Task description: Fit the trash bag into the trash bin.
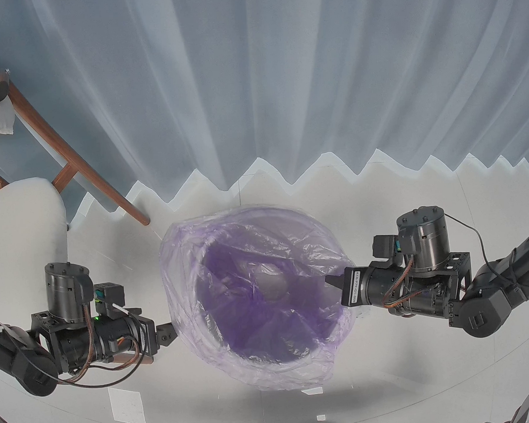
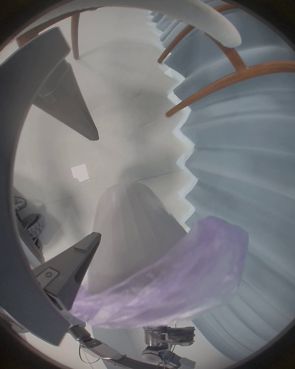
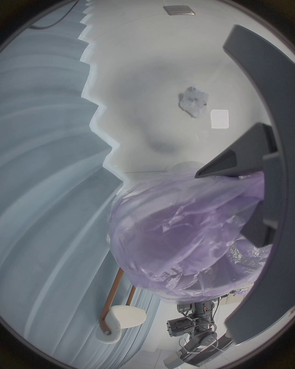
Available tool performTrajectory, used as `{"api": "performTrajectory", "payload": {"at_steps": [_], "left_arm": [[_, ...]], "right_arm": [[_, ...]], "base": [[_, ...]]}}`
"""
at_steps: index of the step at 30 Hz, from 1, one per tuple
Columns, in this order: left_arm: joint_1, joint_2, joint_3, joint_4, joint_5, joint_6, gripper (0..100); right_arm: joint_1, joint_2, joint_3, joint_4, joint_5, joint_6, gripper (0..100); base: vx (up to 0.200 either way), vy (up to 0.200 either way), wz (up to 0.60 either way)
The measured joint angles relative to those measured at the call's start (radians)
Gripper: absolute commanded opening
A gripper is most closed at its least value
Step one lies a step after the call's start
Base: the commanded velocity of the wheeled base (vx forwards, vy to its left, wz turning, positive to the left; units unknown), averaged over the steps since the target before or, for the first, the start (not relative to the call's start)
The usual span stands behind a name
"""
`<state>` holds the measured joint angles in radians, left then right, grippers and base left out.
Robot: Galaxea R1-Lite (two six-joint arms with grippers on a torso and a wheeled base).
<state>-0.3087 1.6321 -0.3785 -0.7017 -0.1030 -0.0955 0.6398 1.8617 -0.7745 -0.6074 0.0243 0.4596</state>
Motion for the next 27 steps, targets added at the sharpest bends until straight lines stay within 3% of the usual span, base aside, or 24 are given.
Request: {"api": "performTrajectory", "payload": {"at_steps": [5, 11, 21, 27], "left_arm": [[-0.036, -0.024, 0.047, -0.005, -0.074, -0.011, 100], [-0.072, -0.145, 0.129, -0.008, -0.251, -0.017, 100], [-0.087, -0.162, 0.073, -0.009, -0.267, -0.021, 100], [-0.087, -0.101, 0.025, -0.013, -0.183, -0.025, 100]], "right_arm": [[-0.003, -0.011, 0.022, -0.001, 0.0, 0.002, 0], [0.001, -0.003, 0.026, -0.002, 0.0, 0.001, 0], [0.007, 0.011, 0.023, -0.001, -0.001, -0.002, 0], [0.007, 0.013, 0.021, -0.001, -0.001, -0.003, 0]], "base": [[0.0, 0.0, 0.0], [0.0, 0.0, 0.0], [0.0, 0.0, 0.0], [0.0, 0.0, 0.0]]}}
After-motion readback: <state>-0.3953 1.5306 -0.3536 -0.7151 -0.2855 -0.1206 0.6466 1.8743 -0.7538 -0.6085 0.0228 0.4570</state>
